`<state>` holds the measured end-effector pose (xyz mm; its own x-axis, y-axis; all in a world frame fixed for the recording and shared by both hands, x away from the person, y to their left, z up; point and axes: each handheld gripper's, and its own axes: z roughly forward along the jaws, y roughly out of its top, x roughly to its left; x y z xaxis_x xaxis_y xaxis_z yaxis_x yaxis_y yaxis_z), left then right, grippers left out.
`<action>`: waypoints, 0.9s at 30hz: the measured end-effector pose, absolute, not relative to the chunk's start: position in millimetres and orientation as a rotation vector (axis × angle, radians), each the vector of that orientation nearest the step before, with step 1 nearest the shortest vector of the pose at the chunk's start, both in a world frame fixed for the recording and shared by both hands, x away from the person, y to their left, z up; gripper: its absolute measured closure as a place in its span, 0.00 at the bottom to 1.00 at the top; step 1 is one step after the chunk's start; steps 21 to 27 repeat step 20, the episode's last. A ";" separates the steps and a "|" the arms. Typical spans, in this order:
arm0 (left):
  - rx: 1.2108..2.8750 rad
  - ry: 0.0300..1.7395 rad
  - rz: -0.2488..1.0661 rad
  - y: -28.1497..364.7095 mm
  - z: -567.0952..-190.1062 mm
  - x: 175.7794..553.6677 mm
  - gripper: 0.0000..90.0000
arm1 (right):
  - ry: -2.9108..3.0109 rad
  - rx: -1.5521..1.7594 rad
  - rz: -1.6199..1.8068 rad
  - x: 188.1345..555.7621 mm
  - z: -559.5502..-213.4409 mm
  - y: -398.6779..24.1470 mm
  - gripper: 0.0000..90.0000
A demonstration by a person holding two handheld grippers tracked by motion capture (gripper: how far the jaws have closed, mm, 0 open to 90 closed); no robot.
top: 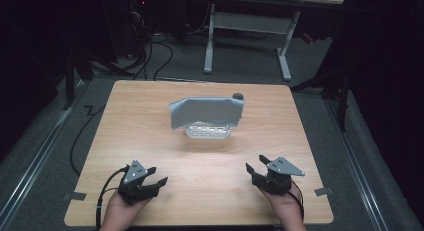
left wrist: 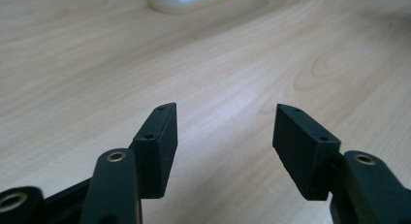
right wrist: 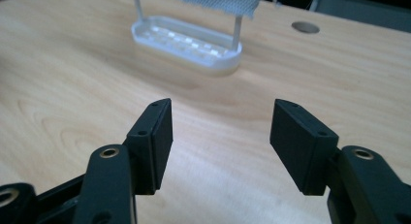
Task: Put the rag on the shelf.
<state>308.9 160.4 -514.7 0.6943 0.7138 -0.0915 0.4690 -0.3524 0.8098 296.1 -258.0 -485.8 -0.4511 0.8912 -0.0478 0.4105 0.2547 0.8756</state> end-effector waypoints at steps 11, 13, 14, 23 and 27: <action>2.098 0.900 0.264 154.8 -525.9 313.7 0.47 | 2.106 1.163 1.023 285.0 -522.2 -248.7 0.46; 2.095 0.903 0.263 156.0 -526.1 314.1 0.47 | 2.121 1.173 1.026 288.1 -524.5 -248.6 0.45; 2.092 0.907 0.261 156.8 -526.3 314.2 0.47 | 2.121 1.173 1.026 288.1 -524.5 -248.6 0.45; 2.060 0.929 0.255 163.2 -524.8 313.6 0.46 | 2.112 1.182 1.033 289.1 -523.8 -252.3 0.45; 2.060 0.929 0.255 163.2 -524.8 313.6 0.46 | 2.112 1.182 1.033 289.1 -523.8 -252.3 0.45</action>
